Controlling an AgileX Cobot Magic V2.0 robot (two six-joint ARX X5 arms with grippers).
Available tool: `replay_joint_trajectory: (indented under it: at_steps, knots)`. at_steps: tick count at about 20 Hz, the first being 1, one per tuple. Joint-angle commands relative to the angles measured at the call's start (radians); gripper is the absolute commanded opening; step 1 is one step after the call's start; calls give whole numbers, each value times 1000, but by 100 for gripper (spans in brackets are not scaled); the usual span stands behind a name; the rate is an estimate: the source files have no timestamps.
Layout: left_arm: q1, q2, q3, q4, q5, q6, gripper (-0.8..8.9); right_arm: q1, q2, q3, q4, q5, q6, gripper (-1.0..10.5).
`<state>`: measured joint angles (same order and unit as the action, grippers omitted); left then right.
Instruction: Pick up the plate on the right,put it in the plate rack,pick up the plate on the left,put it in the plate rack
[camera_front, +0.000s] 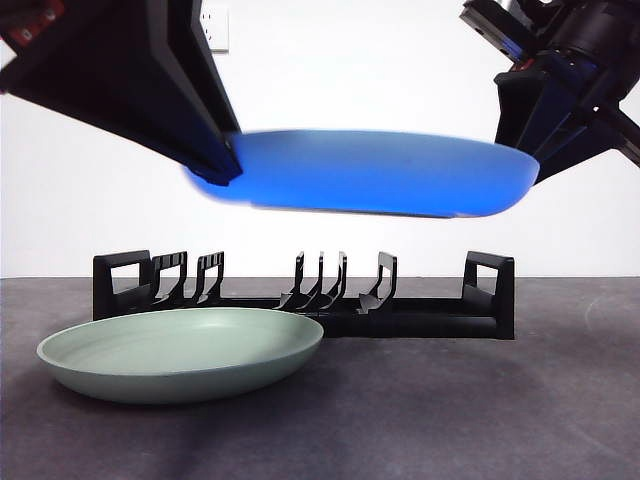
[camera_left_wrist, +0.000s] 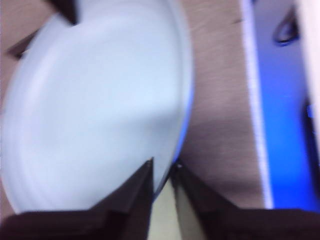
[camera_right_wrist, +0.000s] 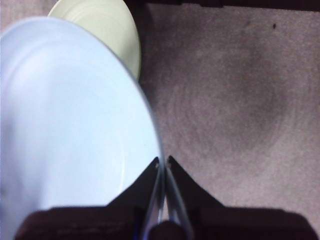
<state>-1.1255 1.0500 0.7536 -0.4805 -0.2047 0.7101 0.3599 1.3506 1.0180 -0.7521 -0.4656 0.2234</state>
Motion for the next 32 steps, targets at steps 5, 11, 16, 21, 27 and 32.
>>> replay_joint_trajectory:
  at_steps: [5,11,16,21,27,32]
  knots:
    - [-2,51,0,-2,35,-5,-9,2,-1,5,3,-10,-13,-14]
    - [-3,126,0,9,52,-5,-9,2,-1,6,3,-50,-39,-13]
    - [-2,139,0,51,48,-5,11,1,-1,9,20,-56,-42,-13]
    - [0,139,0,62,40,-5,217,1,-1,21,19,-60,-41,-13]
    - [16,139,0,61,-28,-2,-9,1,-1,21,19,-64,-42,-13]
    - [17,139,0,61,-27,-2,-9,0,-3,32,29,-138,-44,-12]
